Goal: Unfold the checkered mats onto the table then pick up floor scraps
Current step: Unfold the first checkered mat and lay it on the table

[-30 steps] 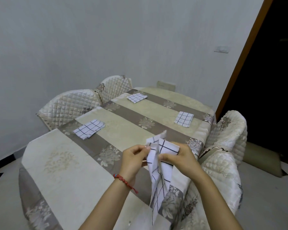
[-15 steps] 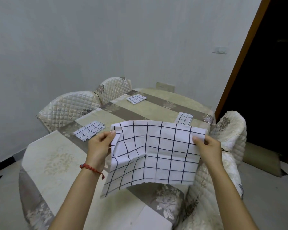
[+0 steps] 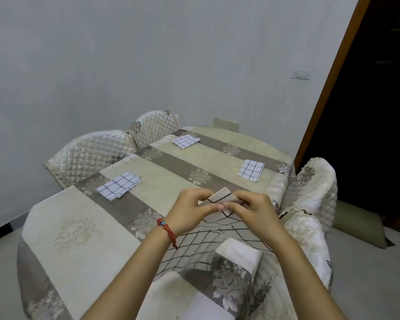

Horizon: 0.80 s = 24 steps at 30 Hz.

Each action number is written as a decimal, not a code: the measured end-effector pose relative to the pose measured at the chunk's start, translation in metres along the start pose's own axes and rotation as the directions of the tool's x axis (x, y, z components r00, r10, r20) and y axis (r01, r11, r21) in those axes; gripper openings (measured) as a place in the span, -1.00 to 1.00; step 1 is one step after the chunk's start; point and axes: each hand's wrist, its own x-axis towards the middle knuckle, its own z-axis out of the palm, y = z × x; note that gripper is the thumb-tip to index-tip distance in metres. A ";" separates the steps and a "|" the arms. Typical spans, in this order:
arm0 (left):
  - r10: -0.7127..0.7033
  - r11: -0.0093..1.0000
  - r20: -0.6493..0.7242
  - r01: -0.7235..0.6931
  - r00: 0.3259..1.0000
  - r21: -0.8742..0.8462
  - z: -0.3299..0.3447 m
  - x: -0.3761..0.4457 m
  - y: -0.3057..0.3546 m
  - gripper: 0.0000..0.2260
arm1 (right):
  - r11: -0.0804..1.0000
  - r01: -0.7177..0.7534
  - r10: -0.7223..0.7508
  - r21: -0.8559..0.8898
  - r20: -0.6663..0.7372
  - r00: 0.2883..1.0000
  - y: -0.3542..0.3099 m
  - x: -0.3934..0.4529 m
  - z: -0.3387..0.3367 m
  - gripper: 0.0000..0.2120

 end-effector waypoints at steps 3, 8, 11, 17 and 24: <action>-0.042 0.995 -0.133 0.030 0.990 -0.096 -0.005 0.005 -0.008 -0.73 | 0.995 -0.090 0.090 0.035 0.013 0.996 0.009 -0.005 -0.016 -0.93; -0.120 0.943 -0.362 -0.008 0.925 -0.333 -0.025 0.011 -0.019 -0.63 | 0.941 -0.299 0.287 0.159 0.092 0.953 0.037 -0.024 -0.037 -0.84; -0.178 0.933 -0.444 0.007 0.878 -0.360 -0.032 0.012 -0.029 -0.62 | 0.879 -0.320 0.353 0.354 -0.032 0.935 0.044 -0.027 -0.038 -0.85; -0.424 0.892 -0.559 0.222 0.713 -0.393 -0.020 0.012 -0.046 -0.91 | 0.897 -0.214 0.288 0.388 -0.143 0.947 0.027 -0.010 -0.024 -0.65; -0.275 0.961 -0.482 0.219 0.832 -0.170 0.019 -0.014 -0.023 -0.93 | 0.928 -0.217 0.261 0.304 -0.112 0.959 0.018 0.000 0.002 -0.58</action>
